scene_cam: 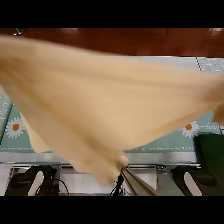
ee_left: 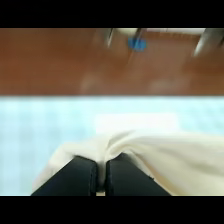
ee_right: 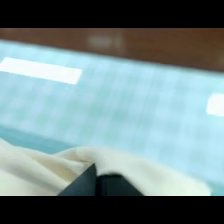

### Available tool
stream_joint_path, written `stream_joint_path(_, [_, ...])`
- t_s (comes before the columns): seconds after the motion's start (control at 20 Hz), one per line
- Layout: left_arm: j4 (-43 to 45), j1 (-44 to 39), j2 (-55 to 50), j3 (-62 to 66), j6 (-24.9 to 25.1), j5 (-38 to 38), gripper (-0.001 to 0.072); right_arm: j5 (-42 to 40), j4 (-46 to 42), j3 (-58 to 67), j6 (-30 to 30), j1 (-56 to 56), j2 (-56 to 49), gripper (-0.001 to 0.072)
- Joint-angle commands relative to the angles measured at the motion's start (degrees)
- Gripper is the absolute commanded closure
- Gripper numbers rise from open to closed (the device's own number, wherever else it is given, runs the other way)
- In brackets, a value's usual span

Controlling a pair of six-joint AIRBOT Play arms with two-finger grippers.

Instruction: Fold the shirts.

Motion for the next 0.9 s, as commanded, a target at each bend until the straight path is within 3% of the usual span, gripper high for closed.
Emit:
stream_joint_path(0.0, [-0.76,0.46,-1.11,-14.03,-0.46,-4.5,0.0681,-4.0,4.92,-24.57,0.68,0.02,5.81,0.0694])
stream_joint_path(0.2, [-6.58,-0.02,-10.6,-25.22,3.08,-0.96,0.0681,-19.23,-1.7,-42.21,0.63,0.02,-0.42,0.0694])
stream_joint_path(0.4, [-8.94,-5.95,-23.37,-27.41,5.14,3.34,0.0678,-28.94,-5.51,-41.44,2.69,0.02,-17.66,0.0694])
stream_joint_path(0.45, [-8.96,-8.0,-26.29,-27.39,5.11,5.75,0.0619,-29.86,-4.83,-40.24,3.04,0.02,-21.77,0.0694])
stream_joint_path(0.5, [-8.96,-9.66,-28.76,-27.36,5.09,7.78,0.0375,-30.38,-3.69,-38.45,3.04,0.0,-25.92,0.0693])
stream_joint_path(0.55, [-8.92,-10.6,-30.82,-26.91,5.09,8.48,0.0027,-30.32,-3.02,-36.2,3.08,0.0,-29.38,0.0668])
stream_joint_path(0.6, [-8.87,-10.69,-32.79,-25.62,4.98,7.1,0.0004,-28.94,-2.12,-33.2,3.28,-0.24,-32.52,0.0432])
stream_joint_path(0.65, [-7.93,-9.92,-34.1,-23.74,4.96,4.24,0.0005,-26.16,-1.44,-29.55,3.02,-1.09,-35.08,0.0068])
stream_joint_path(0.85, [-0.5,-0.39,-33.18,-19.1,2.93,-6.36,0.0006,-16.09,-7.69,-20.48,0.72,-10.32,-35.47,0.0093])
